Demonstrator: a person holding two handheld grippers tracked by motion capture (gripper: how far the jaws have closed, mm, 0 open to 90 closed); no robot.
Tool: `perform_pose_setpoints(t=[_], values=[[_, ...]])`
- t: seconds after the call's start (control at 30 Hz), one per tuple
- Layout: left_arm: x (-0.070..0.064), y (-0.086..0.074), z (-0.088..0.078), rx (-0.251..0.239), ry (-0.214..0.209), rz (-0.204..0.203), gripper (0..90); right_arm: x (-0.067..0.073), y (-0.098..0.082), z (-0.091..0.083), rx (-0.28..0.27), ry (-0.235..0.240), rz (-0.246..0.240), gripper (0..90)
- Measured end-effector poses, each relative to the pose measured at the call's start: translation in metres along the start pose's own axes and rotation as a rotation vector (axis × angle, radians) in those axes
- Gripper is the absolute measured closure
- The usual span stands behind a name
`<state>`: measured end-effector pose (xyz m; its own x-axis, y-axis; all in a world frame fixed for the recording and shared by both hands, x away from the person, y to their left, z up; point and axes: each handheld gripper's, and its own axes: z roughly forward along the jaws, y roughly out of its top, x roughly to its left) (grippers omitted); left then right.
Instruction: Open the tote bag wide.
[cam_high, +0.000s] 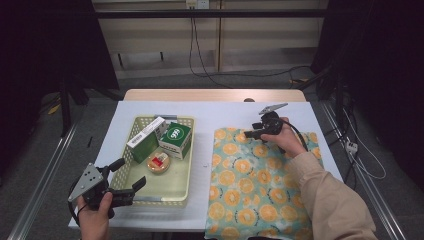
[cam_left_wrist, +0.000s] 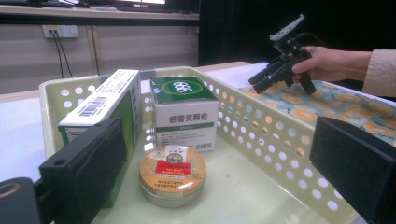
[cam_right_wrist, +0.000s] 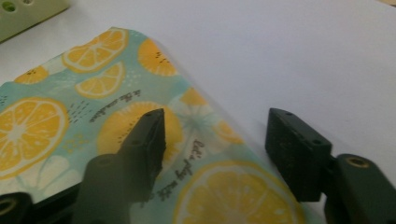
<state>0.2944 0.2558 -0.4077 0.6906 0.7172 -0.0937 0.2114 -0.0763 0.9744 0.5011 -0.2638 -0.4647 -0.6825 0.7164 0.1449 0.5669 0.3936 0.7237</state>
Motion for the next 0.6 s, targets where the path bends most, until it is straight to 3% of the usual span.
perform_pose_setpoints(t=[0.07,0.13,0.17,0.23,0.33,0.37,0.6], values=[[0.0,0.0,0.0,0.0,0.001,0.0,3.5,0.005,-0.001,0.0,0.006,0.017,-0.006,40.2],[0.0,0.0,0.0,0.001,-0.001,0.0,3.5,0.013,0.0,0.0,0.042,-0.025,-0.085,47.9],[0.0,0.0,0.0,0.001,0.001,-0.001,3.5,0.015,0.001,-0.001,0.052,-0.032,-0.097,52.9],[-0.001,0.0,0.0,0.001,0.002,-0.002,3.5,0.016,0.002,-0.005,0.08,-0.022,-0.085,70.8],[-0.002,0.0,0.0,0.007,-0.001,0.005,3.5,0.016,0.0,-0.007,0.083,0.007,-0.067,89.3],[-0.002,0.0,0.001,0.008,0.001,0.008,3.5,0.017,-0.001,-0.007,0.083,0.027,-0.062,90.0],[-0.005,0.001,0.003,0.014,-0.009,0.019,3.5,0.02,0.002,-0.007,0.08,-0.028,-0.072,90.0]])
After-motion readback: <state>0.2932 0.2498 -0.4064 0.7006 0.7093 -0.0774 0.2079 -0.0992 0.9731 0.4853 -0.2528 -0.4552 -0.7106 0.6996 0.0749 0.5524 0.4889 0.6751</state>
